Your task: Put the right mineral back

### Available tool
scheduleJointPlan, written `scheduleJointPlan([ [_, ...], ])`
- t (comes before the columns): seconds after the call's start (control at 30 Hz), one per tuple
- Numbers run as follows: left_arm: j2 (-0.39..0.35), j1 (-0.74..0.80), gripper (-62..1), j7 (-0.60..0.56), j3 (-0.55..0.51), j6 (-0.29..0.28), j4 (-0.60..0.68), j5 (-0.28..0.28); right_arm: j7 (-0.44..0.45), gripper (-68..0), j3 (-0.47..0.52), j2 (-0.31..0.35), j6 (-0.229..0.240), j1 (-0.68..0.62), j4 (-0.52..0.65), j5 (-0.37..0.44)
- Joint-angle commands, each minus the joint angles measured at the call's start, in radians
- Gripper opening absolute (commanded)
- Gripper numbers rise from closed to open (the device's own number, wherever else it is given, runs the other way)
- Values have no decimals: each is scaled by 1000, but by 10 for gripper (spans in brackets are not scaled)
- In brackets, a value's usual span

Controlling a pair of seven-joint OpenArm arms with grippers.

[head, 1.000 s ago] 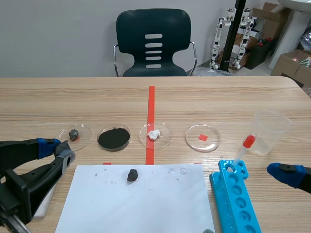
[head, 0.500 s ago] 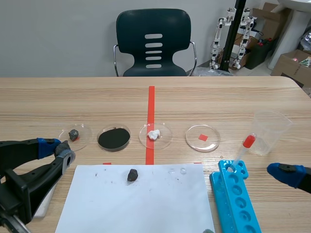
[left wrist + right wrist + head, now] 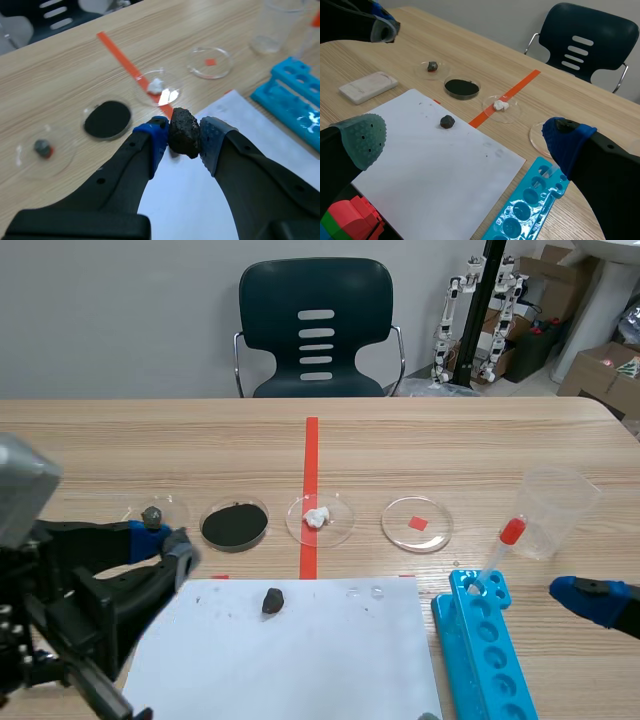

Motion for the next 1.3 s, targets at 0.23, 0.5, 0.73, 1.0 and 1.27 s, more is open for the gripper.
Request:
scheduleJointPlan([
  [0.23,-89,-230,-509,90,337,235,-38,-116,18,4,3,5,0,4,11,11],
  [0.5,-69,-533,-509,178,650,404,-200,-171,19,4,3,5,0,4,11,11],
  [0.73,55,-772,-509,311,849,531,-389,-192,19,4,3,5,0,4,11,11],
  [1.0,239,-936,-509,445,922,587,-633,-208,19,4,3,5,0,4,11,11],
  [1.27,365,-1028,-509,578,922,591,-845,-208,19,4,3,5,0,4,11,11],
])
